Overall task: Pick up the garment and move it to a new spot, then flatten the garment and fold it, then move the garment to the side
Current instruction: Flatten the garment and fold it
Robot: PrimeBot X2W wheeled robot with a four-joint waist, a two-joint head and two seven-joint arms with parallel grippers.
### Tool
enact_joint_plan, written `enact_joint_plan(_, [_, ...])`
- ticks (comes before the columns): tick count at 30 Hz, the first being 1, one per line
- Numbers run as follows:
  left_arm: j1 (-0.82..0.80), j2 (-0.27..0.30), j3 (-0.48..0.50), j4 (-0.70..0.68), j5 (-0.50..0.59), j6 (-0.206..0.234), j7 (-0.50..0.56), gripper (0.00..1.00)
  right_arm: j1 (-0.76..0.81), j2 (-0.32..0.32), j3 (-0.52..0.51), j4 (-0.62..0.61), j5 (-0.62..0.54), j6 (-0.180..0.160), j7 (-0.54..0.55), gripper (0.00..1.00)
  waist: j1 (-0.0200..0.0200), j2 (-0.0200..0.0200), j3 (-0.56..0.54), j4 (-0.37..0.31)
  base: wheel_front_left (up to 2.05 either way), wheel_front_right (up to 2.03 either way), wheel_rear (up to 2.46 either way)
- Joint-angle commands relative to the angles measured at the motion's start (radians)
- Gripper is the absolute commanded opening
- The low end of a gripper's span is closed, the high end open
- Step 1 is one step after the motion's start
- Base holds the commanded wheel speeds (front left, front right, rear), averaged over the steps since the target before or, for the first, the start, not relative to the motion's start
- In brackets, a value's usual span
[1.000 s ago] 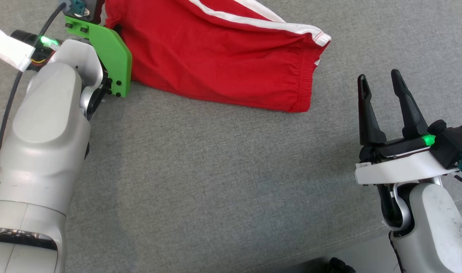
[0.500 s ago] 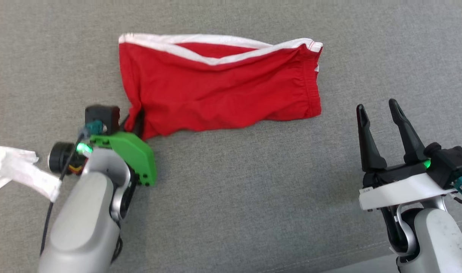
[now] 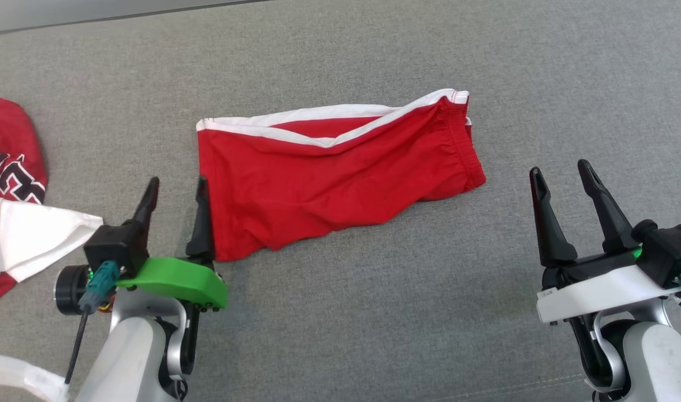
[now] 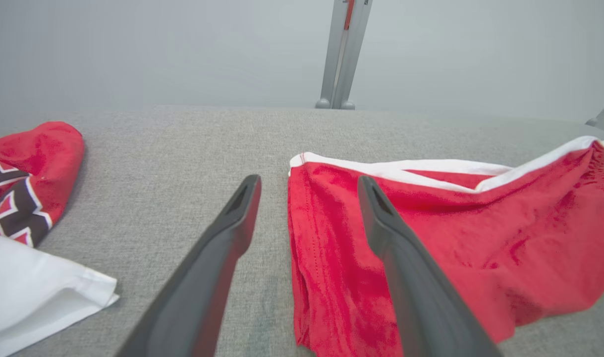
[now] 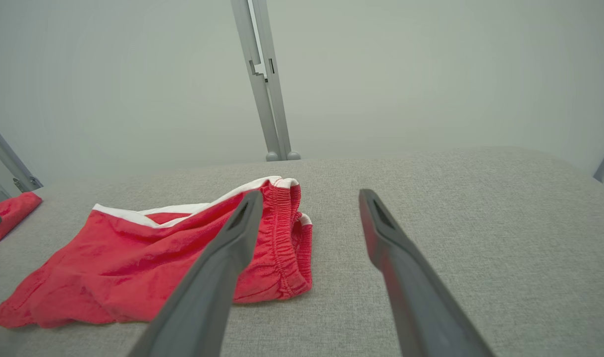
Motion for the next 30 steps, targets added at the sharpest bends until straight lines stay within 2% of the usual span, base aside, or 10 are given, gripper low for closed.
enact_joint_plan(1, [0.023,0.006,0.019,-0.018,0.018,0.016,-0.047,1.00,-0.007,-0.004,-0.002,-0.011,-0.010,0.000,0.007,1.00,0.0000,-0.0001,-0.007,0.006,0.00,0.00,0.00])
enact_joint_plan(7, [0.051,0.051,0.064,-0.088,0.058,0.059,-0.131,1.00,-0.023,-0.015,-0.011,-0.025,-0.007,0.000,0.032,1.00,0.0000,-0.0001,-0.020,0.017,0.00,0.00,0.00])
enact_joint_plan(13, [0.078,0.084,0.057,-0.143,0.084,0.068,-0.118,1.00,-0.020,-0.023,-0.019,-0.025,0.001,0.000,0.039,1.00,0.0000,-0.0001,-0.022,0.025,0.00,0.00,0.00])
enact_joint_plan(18, [0.099,0.085,0.042,-0.190,0.091,0.080,-0.099,1.00,-0.012,-0.024,-0.027,-0.026,0.001,0.000,0.043,1.00,0.0000,-0.0001,-0.022,0.029,0.00,0.00,0.00])
enact_joint_plan(24, [0.084,0.091,0.034,-0.226,0.091,0.077,-0.089,1.00,-0.033,-0.038,-0.043,-0.008,-0.001,0.000,0.059,1.00,0.0000,-0.0001,0.010,0.044,0.00,0.00,0.00])
enact_joint_plan(30, [0.017,0.077,0.016,-0.236,0.096,0.057,-0.102,1.00,-0.111,-0.075,-0.026,0.067,0.010,0.000,0.079,1.00,0.0000,-0.0001,0.096,0.089,0.00,0.00,0.00])
